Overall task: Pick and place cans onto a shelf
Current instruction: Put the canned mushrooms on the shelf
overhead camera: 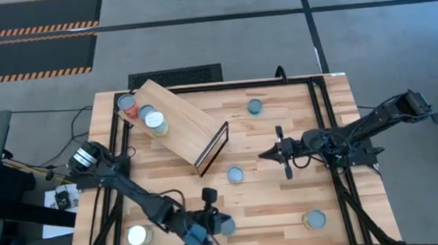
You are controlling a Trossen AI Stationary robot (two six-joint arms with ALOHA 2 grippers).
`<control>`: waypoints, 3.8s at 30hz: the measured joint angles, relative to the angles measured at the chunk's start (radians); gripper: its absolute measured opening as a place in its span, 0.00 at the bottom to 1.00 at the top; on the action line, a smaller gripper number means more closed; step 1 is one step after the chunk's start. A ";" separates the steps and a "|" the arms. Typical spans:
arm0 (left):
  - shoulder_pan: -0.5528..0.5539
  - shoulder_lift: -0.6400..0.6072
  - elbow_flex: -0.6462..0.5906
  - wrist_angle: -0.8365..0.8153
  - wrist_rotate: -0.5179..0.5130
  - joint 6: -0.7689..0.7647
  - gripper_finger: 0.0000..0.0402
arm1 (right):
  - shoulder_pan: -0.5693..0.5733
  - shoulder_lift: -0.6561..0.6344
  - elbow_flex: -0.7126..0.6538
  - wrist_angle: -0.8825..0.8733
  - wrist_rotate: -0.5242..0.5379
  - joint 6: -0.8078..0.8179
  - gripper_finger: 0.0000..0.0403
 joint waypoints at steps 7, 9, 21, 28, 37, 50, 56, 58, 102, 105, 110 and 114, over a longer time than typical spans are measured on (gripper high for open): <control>0.080 0.003 -0.004 -0.054 0.023 -0.114 0.00 | 0.042 0.014 0.000 0.013 0.025 0.008 0.03; 0.095 0.002 -0.004 -0.040 0.029 -0.110 0.00 | 0.048 0.015 0.000 0.012 0.040 0.010 0.03; 0.059 -0.016 -0.004 -0.057 0.033 -0.056 0.00 | 0.119 0.022 0.000 0.067 0.053 0.037 0.04; -0.024 -0.072 -0.004 -0.156 -0.004 -0.136 0.00 | 0.171 0.197 0.065 0.087 0.075 0.082 0.10; -0.083 -0.153 -0.191 -0.051 -0.002 -0.237 0.00 | 0.154 0.483 0.268 -0.078 0.108 0.086 0.33; -0.091 -0.556 -0.785 0.630 0.066 -0.157 0.00 | 0.152 0.710 0.600 -0.492 0.122 0.047 0.42; -0.091 -0.724 -0.924 0.665 0.000 -0.143 0.00 | 0.134 0.806 0.725 -0.679 0.154 0.025 0.39; -0.091 -0.773 -0.952 0.666 -0.018 -0.130 0.00 | 0.124 0.838 0.754 -0.737 0.160 0.025 0.38; -0.086 -1.030 -1.005 0.463 -0.097 -0.060 0.00 | -0.210 1.158 1.908 -1.363 -0.187 -0.391 0.03; -0.086 -1.030 -1.005 0.454 -0.098 -0.061 0.00 | -0.222 1.208 1.946 -1.362 -0.197 -0.400 0.03; -0.086 -1.030 -1.005 0.450 -0.097 -0.065 0.00 | -0.235 1.258 1.977 -1.323 -0.198 -0.412 0.03; -0.086 -1.030 -1.005 0.449 -0.096 -0.065 0.00 | -0.238 1.262 1.978 -1.287 -0.198 -0.414 0.03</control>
